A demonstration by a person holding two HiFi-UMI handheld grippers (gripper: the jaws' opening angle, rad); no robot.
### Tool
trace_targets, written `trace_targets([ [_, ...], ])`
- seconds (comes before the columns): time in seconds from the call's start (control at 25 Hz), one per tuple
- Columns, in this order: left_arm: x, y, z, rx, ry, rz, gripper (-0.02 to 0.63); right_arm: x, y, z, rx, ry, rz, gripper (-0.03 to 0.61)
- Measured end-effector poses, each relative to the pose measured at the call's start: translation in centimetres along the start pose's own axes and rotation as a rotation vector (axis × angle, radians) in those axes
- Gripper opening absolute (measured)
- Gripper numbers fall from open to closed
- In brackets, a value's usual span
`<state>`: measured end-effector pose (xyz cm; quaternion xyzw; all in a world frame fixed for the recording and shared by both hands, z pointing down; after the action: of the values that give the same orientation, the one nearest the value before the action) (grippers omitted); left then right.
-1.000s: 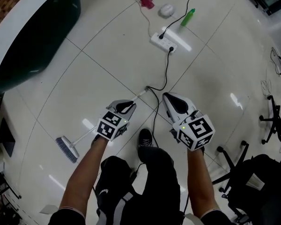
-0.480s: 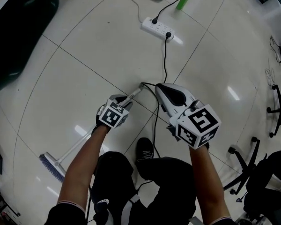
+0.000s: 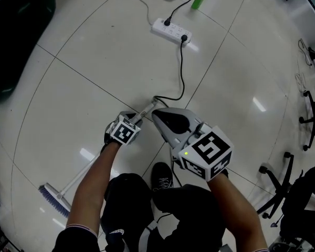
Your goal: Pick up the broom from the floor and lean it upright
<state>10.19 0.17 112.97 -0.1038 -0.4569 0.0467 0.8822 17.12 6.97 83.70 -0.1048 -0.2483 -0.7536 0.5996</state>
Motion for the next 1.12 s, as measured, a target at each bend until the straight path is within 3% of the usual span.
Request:
trace_targets([
  [0.16, 1.0, -0.2, 0.8, 0.002, -0.018, 0.006, 0.153, 0.5, -0.4, 0.6, -0.023, -0.013, -0.053, 0.003],
  [0.64, 3.2, -0.5, 2.0, 0.044, -0.076, -0.003, 0.15, 1.2, 2.0, 3.5, -0.01, -0.012, -0.046, 0.002],
  [0.72, 3.2, -0.4, 2.2, 0.041, -0.073, -0.017, 0.1, 1.0, 2.1, 3.9, -0.011, -0.015, -0.038, 0.003],
  [0.92, 1.7, -1.0, 1.6, 0.011, -0.055, -0.03, 0.092, 1.0, 2.0, 3.4, -0.033, -0.012, -0.039, 0.003],
  [1.12, -2.8, -0.4, -1.2, 0.021, 0.022, -0.037, 0.092, -0.8, 1.4, 1.7, -0.034, 0.017, -0.024, 0.002],
])
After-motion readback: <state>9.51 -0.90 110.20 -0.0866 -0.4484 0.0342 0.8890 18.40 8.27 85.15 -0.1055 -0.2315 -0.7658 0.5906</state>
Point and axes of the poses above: the fingertips, and each gripper's own axes: x forward along the fingers, y to its right, z out of its underside, the point moved 6 cm from there along -x, backward along the fingers, and after that the axes turned 2 degrees about y, right-handed, at the moved point
